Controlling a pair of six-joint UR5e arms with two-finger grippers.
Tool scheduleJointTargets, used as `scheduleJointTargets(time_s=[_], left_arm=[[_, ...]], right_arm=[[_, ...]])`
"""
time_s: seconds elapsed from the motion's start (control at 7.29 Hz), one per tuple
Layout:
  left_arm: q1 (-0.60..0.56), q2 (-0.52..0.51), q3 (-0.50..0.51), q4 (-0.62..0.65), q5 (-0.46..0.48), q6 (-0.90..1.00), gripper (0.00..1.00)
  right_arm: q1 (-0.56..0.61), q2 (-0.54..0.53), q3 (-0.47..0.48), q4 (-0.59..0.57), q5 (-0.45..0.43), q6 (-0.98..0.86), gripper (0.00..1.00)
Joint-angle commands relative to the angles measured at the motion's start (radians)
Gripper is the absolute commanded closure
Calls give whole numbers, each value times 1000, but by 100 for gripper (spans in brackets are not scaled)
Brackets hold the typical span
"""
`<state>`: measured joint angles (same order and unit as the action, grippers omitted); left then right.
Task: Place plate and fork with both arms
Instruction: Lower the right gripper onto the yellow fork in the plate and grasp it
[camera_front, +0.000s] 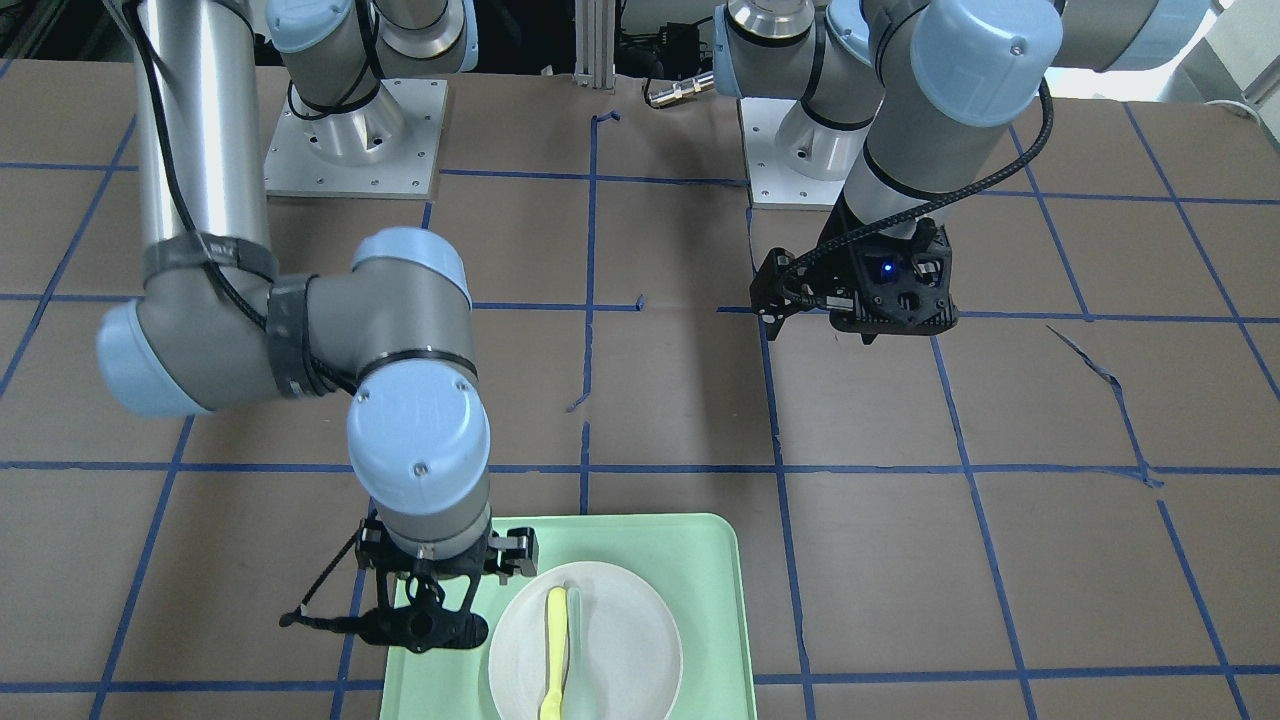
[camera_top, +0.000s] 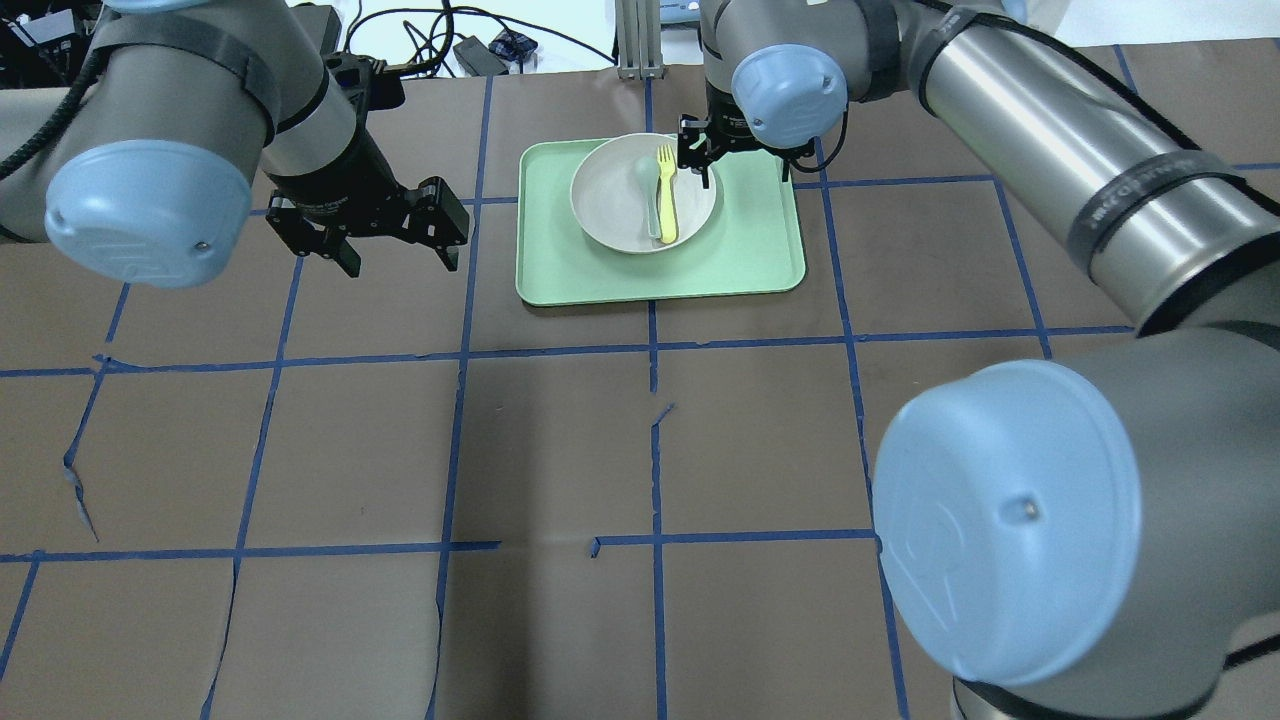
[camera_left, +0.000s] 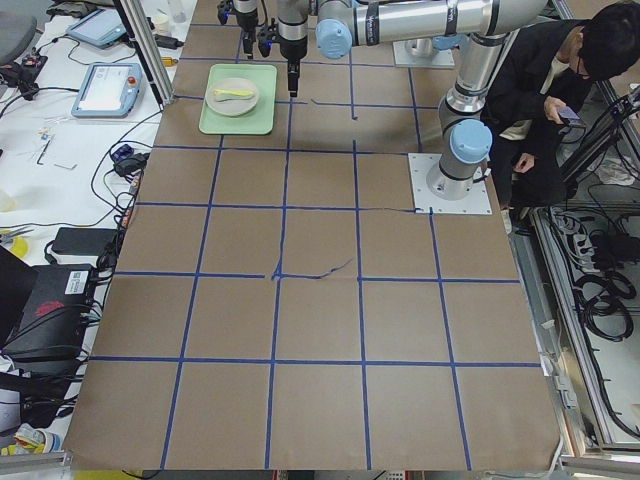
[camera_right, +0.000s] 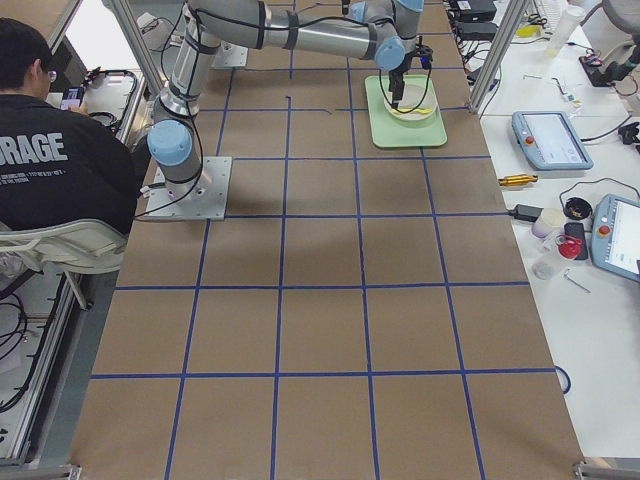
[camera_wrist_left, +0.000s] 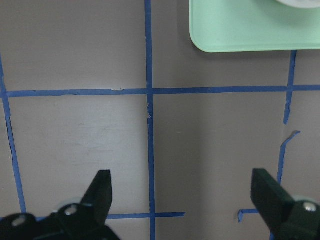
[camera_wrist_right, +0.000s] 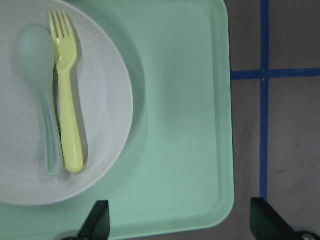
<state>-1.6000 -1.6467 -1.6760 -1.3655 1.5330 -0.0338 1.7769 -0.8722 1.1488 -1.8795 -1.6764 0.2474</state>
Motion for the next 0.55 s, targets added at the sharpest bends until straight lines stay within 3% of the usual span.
scheduleJointTargets(time_s=[0.0, 0.14, 0.41], left_arm=[[0, -2, -1, -1, -1, 0, 0], [0, -1, -1, -1, -1, 0, 0], [0, -4, -8, 5, -1, 0, 0]], right_arm=[[13, 55, -54, -18, 20, -28, 28], [19, 77, -54, -30, 76, -75, 42], [25, 117, -55, -75, 83, -77, 41]])
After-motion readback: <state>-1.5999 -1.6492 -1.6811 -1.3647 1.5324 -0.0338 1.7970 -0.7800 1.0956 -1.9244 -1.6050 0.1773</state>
